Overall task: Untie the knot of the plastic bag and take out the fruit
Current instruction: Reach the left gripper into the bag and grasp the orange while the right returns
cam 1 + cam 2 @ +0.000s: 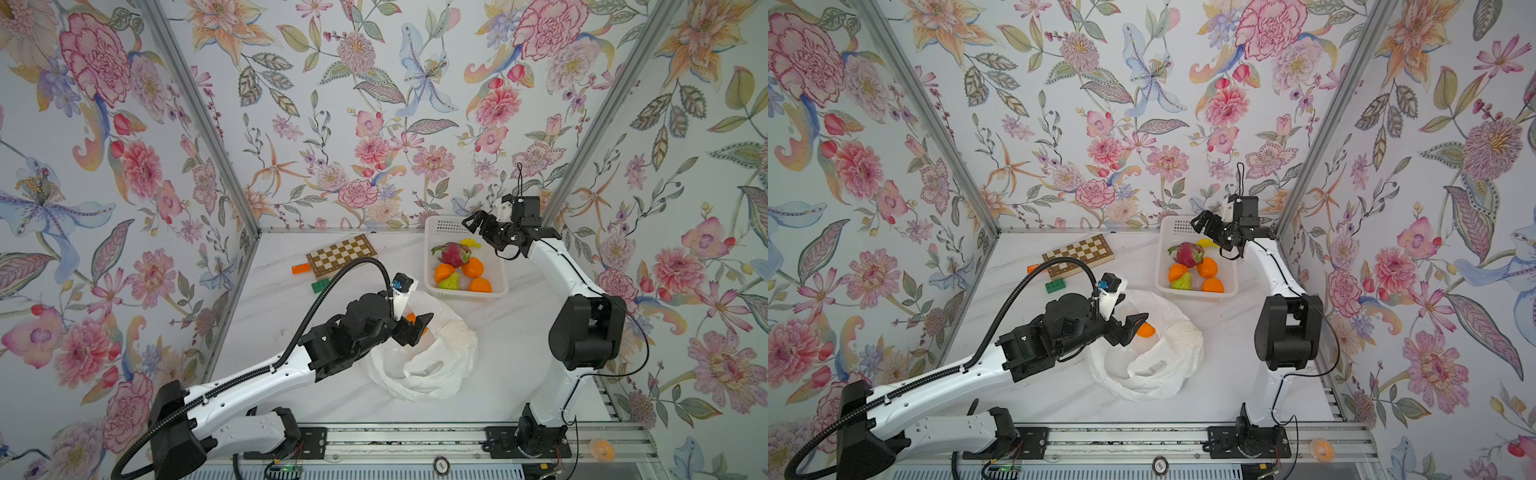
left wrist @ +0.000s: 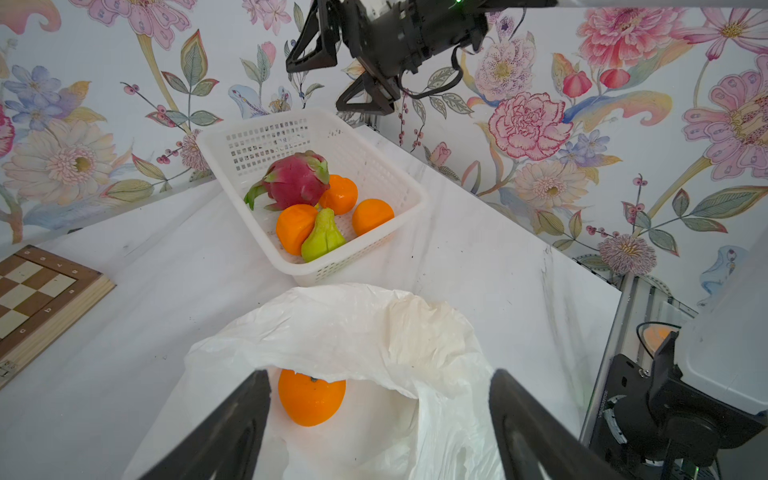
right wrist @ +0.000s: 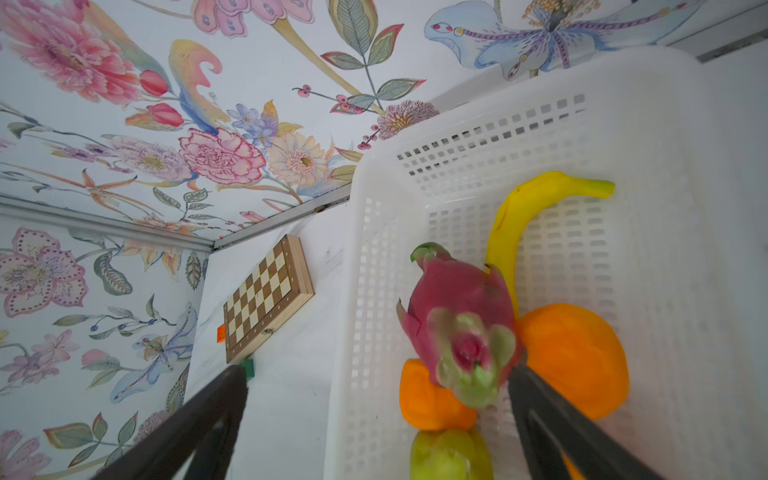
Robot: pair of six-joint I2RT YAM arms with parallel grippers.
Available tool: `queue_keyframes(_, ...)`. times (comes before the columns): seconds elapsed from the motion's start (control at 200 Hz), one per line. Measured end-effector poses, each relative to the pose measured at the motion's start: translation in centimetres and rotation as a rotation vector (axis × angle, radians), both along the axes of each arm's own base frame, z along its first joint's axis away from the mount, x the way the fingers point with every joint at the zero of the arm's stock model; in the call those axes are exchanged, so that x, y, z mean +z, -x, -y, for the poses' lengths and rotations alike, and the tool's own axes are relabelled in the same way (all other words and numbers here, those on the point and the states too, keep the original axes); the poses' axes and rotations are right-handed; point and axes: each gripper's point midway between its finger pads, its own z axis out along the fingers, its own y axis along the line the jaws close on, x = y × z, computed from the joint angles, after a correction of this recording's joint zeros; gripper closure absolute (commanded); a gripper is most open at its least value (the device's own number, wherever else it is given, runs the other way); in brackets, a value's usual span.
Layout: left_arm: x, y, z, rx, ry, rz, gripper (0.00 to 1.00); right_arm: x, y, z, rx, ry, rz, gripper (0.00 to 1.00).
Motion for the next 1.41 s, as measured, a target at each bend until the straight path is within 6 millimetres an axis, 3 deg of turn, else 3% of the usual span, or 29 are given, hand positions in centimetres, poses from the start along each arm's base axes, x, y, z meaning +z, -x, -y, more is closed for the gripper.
queue_keyframes(0.275, -1.3, 2.1, 1.1, -0.031, 0.010, -0.096, 0.31, 5.7, 10.9, -1.3, 0.064, 0.039, 0.143, 0.01)
queue_keyframes(0.375, -2.4, 2.4, 1.5, -0.024, 0.006, -0.149, 0.33, 6.7, 14.8, -2.5, 0.106, 0.046, 0.189, 0.02)
queue_keyframes(0.455, -3.6, 2.5, 2.0, -0.019, -0.002, -0.193, 0.34, 6.3, 17.5, -3.6, 0.143, 0.053, 0.197, 0.03)
queue_keyframes(0.575, -6.0, 2.5, 2.5, 0.009, -0.038, -0.255, 0.37, 3.9, 20.8, -5.7, 0.219, 0.089, 0.143, 0.05)
queue_keyframes(0.806, -11.4, 1.4, 1.6, 0.141, -0.156, -0.333, 0.38, -2.9, 25.4, -8.8, 0.349, 0.171, -0.035, 0.13)
queue_keyframes(0.981, -13.7, 0.6, 0.3, 0.228, -0.211, -0.338, 0.38, -5.8, 28.7, -11.3, 0.456, 0.216, -0.106, 0.19)
queue_keyframes(1.231, -16.1, 0.3, -0.4, 0.267, -0.261, -0.331, 0.38, -10.2, 30.3, -12.9, 0.507, 0.341, -0.197, 0.24)
queue_keyframes(1.336, -16.7, 0.0, -0.3, 0.273, -0.272, -0.323, 0.38, -12.2, 30.1, -12.9, 0.503, 0.408, -0.230, 0.35)
queue_keyframes(1.406, -16.9, -0.4, -0.1, 0.277, -0.274, -0.312, 0.38, -13.3, 29.6, -12.8, 0.496, 0.450, -0.242, 0.57)
